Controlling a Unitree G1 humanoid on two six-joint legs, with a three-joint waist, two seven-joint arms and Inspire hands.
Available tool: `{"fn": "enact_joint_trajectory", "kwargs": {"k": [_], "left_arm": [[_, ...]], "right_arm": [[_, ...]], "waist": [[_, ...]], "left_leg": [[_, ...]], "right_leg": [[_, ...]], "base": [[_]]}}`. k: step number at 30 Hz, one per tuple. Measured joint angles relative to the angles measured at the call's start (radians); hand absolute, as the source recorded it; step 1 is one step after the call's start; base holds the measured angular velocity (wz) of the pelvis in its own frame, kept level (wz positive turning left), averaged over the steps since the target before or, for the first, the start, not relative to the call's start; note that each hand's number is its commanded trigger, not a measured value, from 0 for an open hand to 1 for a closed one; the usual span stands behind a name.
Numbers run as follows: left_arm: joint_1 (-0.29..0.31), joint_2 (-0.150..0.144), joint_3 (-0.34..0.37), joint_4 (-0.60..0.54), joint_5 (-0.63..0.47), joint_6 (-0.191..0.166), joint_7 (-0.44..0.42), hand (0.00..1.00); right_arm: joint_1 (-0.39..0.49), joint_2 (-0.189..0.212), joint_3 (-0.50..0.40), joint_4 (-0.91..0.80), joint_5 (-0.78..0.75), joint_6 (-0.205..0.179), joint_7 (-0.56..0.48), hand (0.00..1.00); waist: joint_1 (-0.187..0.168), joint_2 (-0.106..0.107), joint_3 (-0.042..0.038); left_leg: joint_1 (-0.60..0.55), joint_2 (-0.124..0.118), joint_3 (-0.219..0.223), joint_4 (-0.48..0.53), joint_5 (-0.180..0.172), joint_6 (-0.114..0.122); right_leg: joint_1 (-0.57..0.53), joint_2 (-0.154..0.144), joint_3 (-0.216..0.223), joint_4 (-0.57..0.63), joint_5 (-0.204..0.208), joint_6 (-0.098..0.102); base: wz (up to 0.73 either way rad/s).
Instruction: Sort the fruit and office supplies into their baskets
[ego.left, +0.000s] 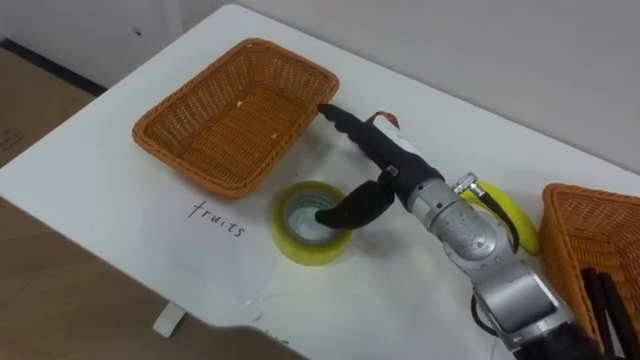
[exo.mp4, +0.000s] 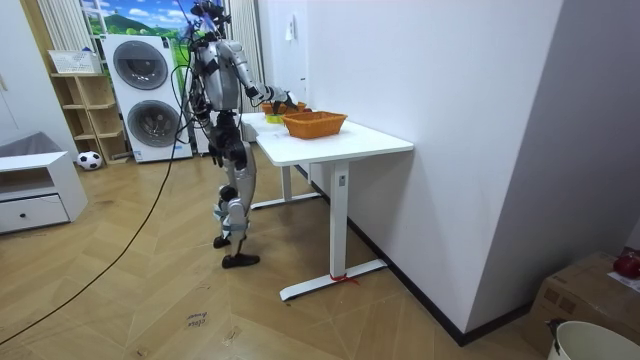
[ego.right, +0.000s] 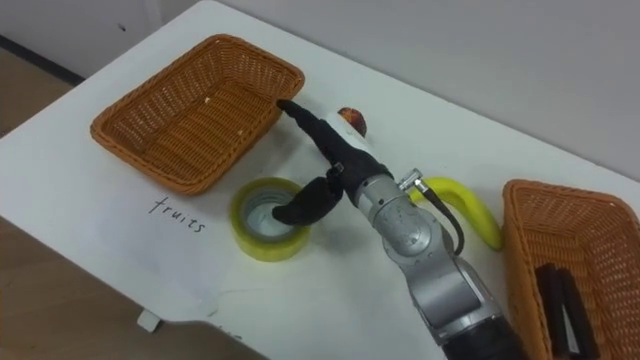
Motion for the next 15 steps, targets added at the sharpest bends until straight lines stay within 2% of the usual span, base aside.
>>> {"fn": "enact_joint_trajectory", "kwargs": {"k": [15], "left_arm": [[-0.010,0.001,0.000,-0.012,0.002,0.008,-0.019,0.00]], "right_arm": [[0.000,0.003,-0.001,0.046,-0.038,0.016,0.047,0.00]], "waist": [[0.001,-0.003,-0.0010]], "left_leg": [[-0.001,0.000,0.001,-0.003,0.000,0.000]], "right_leg": [[-0.005,-0.001,-0.004,0.010,0.000,0.000]], "base": [[0.00]]}}
